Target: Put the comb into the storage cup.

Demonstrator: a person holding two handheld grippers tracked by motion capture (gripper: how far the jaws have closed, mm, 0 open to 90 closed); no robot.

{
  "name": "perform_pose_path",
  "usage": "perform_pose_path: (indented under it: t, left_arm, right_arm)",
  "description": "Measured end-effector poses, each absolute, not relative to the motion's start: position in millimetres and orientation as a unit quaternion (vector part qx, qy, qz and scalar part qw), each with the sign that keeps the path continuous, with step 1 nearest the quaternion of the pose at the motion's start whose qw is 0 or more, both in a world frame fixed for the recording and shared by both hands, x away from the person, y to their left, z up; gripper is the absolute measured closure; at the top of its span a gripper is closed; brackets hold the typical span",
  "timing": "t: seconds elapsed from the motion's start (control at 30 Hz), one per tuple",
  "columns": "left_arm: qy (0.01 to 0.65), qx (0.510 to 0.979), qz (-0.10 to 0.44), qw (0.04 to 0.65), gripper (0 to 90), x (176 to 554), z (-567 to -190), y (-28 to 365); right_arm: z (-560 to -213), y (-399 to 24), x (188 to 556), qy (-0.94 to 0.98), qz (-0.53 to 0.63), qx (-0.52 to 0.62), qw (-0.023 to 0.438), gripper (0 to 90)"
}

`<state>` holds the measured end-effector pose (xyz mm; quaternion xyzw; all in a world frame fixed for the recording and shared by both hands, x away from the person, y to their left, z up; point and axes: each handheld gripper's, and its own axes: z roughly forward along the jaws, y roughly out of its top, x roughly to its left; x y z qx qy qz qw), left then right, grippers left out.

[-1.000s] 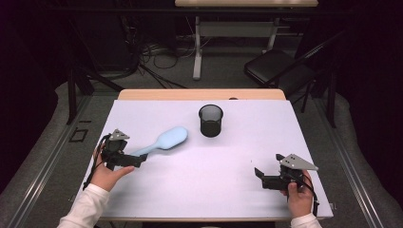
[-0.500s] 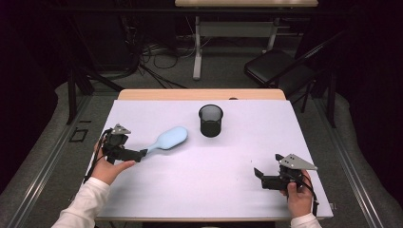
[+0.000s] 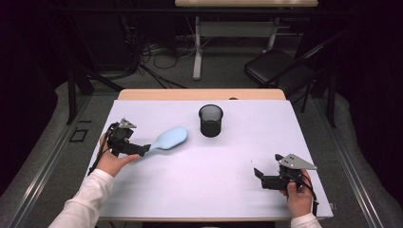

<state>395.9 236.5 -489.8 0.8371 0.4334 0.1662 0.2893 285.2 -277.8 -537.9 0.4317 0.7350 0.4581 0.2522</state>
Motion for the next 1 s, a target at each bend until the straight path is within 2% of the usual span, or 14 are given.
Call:
perform_pose_path:
  t: [0.57, 1.0]
  left_arm:
    - [0.401, 0.872, 0.152, 0.238, 2.2, 413, -482, 229]
    - [0.378, 0.889, 0.150, 0.212, 9.8, 419, -489, 221]
  right_arm:
    - [-539, -276, 286, 0.739, 0.453, 0.430, 0.253, 2.5]
    - [-540, -276, 286, 0.746, 0.443, 0.428, 0.253, 2.8]
